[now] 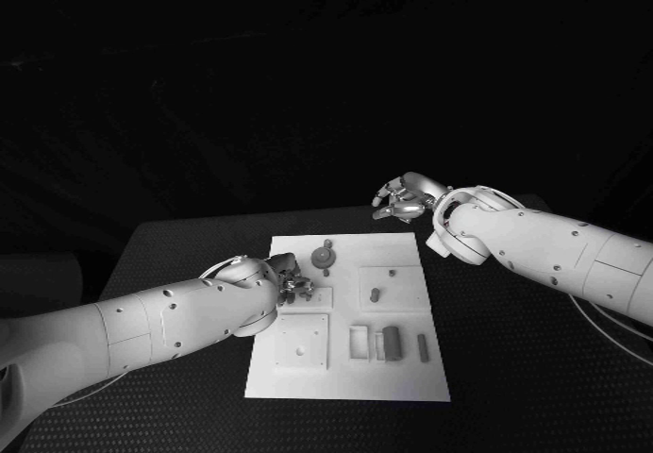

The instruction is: Assemble the parts on the task board

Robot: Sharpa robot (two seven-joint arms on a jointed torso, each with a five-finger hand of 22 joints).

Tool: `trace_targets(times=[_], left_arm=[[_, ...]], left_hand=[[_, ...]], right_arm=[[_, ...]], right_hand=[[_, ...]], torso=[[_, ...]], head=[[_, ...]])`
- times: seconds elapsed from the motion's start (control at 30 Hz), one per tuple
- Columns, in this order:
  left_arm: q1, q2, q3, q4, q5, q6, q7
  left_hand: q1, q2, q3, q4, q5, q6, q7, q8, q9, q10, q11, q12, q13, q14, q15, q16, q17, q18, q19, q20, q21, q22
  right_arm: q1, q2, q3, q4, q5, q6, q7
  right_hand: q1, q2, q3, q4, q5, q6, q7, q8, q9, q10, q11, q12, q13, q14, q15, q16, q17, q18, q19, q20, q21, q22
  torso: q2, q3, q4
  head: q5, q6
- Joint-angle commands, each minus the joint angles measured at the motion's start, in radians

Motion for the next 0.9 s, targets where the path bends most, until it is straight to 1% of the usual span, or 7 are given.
trace_targets(times=[0.03, 0.3, 0.57, 0.7, 0.77, 0.9], left_arm=[[-0.005, 0.005, -0.005, -0.003, 0.005, 0.057, -0.014], [-0.005, 0.011, -0.006, -0.006, 0.005, 0.078, -0.016], [-0.005, 0.001, -0.006, -0.006, 0.005, 0.068, -0.016], [-0.005, -0.004, -0.006, -0.003, 0.005, 0.063, -0.016], [-0.005, -0.006, -0.006, -0.002, 0.006, 0.062, -0.017], [-0.005, -0.009, -0.005, -0.001, 0.034, 0.066, -0.021]], left_hand=[[0.010, 0.021, 0.007, 0.000, -0.004, 0.113, -0.068, 0.000, 0.002, -0.018, -0.017, 0.003, -0.001, -0.008, -0.001, 0.006, -0.002, 0.012, 0.005, -0.002, -0.005, 0.021], [0.007, 0.023, 0.007, 0.000, 0.001, 0.113, -0.068, -0.001, 0.002, -0.019, -0.017, 0.004, -0.002, -0.010, 0.000, 0.009, -0.006, 0.012, 0.004, -0.002, -0.005, 0.021], [0.006, 0.024, 0.007, -0.001, 0.003, 0.113, -0.068, -0.001, 0.002, -0.019, -0.017, 0.005, -0.003, -0.011, 0.000, 0.011, -0.008, 0.012, 0.003, -0.002, -0.005, 0.021], [0.007, 0.024, 0.007, -0.002, -0.006, 0.114, -0.068, -0.002, 0.002, -0.019, -0.018, 0.007, -0.004, -0.012, -0.001, 0.015, -0.013, 0.012, 0.004, -0.003, -0.005, 0.022], [0.008, 0.024, 0.008, -0.002, -0.010, 0.114, -0.069, -0.002, 0.002, -0.019, -0.018, 0.008, -0.004, -0.012, -0.001, 0.017, -0.015, 0.012, 0.004, -0.003, -0.005, 0.022], [0.010, 0.023, 0.008, -0.003, -0.013, 0.115, -0.069, -0.001, 0.003, -0.018, -0.018, 0.010, -0.004, -0.012, -0.001, 0.020, -0.017, 0.012, 0.005, -0.003, -0.004, 0.022]], right_arm=[[0.000, 0.000, 0.001, 0.001, -0.001, 0.013, 0.010], [0.000, 0.000, 0.001, 0.001, -0.001, 0.013, 0.010], [0.000, 0.000, 0.001, 0.000, 0.000, 0.014, 0.010], [0.000, -0.002, 0.001, 0.001, 0.000, 0.014, 0.009], [0.000, 0.000, 0.001, -0.001, 0.000, 0.014, 0.010], [0.000, 0.000, 0.001, -0.001, 0.000, 0.014, 0.010]], right_hand=[[-0.006, 0.003, -0.001, 0.002, 0.006, 0.169, 0.009, -0.005, 0.002, -0.073, 0.000, -0.003, -0.001, -0.004, -0.002, -0.007, 0.000, 0.014, -0.008, 0.001, -0.004, 0.012], [-0.006, 0.003, -0.001, 0.002, 0.006, 0.169, 0.009, -0.005, 0.002, -0.073, 0.000, -0.003, -0.001, -0.004, -0.002, -0.007, 0.000, 0.014, -0.008, 0.001, -0.004, 0.012], [-0.007, 0.003, -0.001, 0.002, 0.006, 0.169, 0.009, -0.006, 0.002, -0.073, 0.000, -0.003, -0.001, -0.004, -0.002, -0.007, 0.000, 0.014, -0.008, 0.001, -0.004, 0.012], [-0.007, 0.003, -0.001, 0.002, 0.006, 0.169, 0.009, -0.006, 0.002, -0.073, 0.000, -0.003, -0.001, -0.004, -0.002, -0.007, 0.000, 0.014, -0.008, 0.001, -0.004, 0.012], [-0.007, 0.003, -0.001, 0.002, 0.006, 0.169, 0.009, -0.006, 0.002, -0.073, 0.000, -0.003, -0.001, -0.004, -0.002, -0.007, 0.000, 0.014, -0.008, 0.001, -0.004, 0.012], [-0.007, 0.003, -0.001, 0.001, 0.006, 0.169, 0.009, -0.006, 0.002, -0.073, 0.000, -0.003, -0.001, -0.004, -0.002, -0.007, 0.000, 0.014, -0.008, 0.001, -0.005, 0.012]], torso=[[0.000, 0.0000, 0.0001], [0.001, 0.0001, -0.0004], [0.000, -0.0002, -0.0001], [0.001, -0.0005, 0.0000], [0.001, 0.0000, 0.0002], [0.001, -0.0005, 0.0000]], head=[[0.001, -0.001], [0.002, -0.002], [0.001, -0.003], [0.000, -0.003], [0.000, -0.002], [0.000, -0.003]])
